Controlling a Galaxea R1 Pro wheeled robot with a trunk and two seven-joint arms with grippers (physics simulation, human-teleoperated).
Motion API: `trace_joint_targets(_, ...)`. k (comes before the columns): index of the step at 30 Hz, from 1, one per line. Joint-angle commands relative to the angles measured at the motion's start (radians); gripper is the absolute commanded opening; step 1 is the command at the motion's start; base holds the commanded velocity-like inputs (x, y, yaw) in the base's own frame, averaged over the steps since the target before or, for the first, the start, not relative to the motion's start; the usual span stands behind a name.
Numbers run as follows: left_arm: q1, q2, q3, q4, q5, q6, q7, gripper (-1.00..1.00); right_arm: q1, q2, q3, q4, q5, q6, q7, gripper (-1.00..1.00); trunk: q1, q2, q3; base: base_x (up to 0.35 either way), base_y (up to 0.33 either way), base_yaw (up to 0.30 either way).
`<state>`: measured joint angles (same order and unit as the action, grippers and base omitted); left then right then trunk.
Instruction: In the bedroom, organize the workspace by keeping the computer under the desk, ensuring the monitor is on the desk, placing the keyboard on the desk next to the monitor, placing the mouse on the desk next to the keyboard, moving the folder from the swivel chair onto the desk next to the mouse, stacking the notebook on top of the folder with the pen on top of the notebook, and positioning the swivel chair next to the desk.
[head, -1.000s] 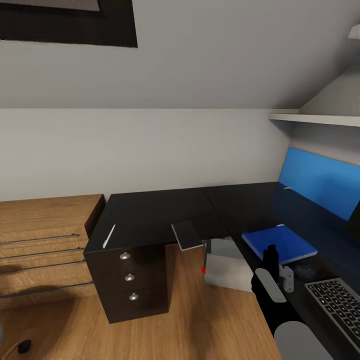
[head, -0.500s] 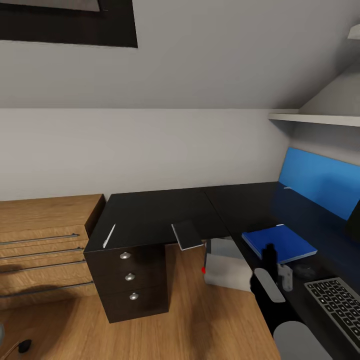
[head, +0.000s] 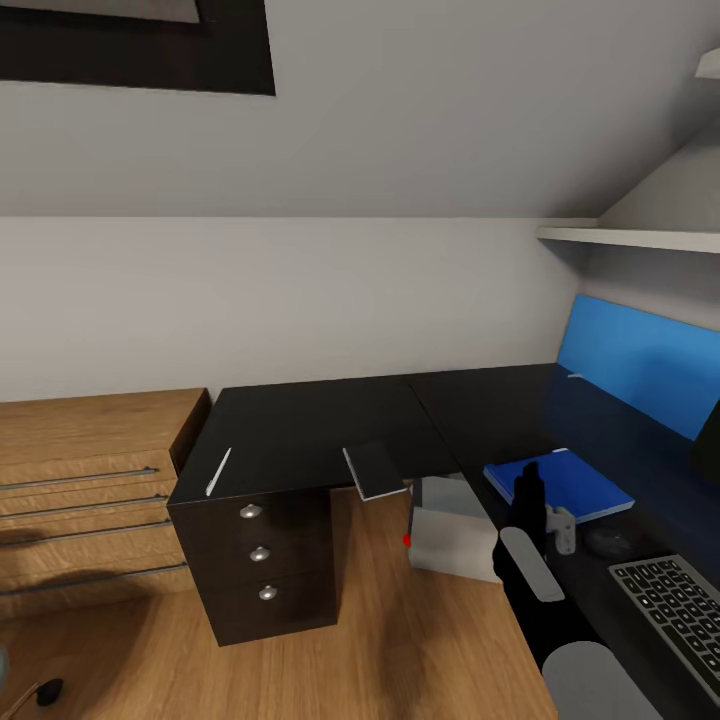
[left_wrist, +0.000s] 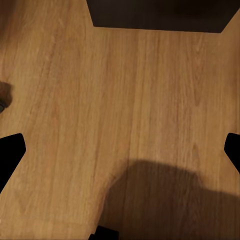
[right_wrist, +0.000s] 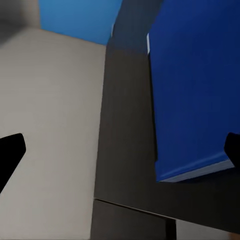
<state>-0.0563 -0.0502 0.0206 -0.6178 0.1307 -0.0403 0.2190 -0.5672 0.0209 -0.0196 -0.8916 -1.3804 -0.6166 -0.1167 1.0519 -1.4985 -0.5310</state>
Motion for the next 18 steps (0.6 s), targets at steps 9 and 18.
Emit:
trace_joint_targets(9,0.0,0.0,0.001,0.001,0.012,-0.004,0.002,1.0,0.0,0.014,0.02,0.001,-0.005,0.005,-0.008,1.0,0.0,-0.001,0.0,0.0,0.0,0.024)
trace_joint_targets(18,0.0,0.0,0.001,0.001,0.012,-0.004,0.002,1.0,0.002,0.062,0.18,0.004,-0.008,0.007,-0.012,1.0,0.0,-0.001,0.007,0.0,0.0,0.191)
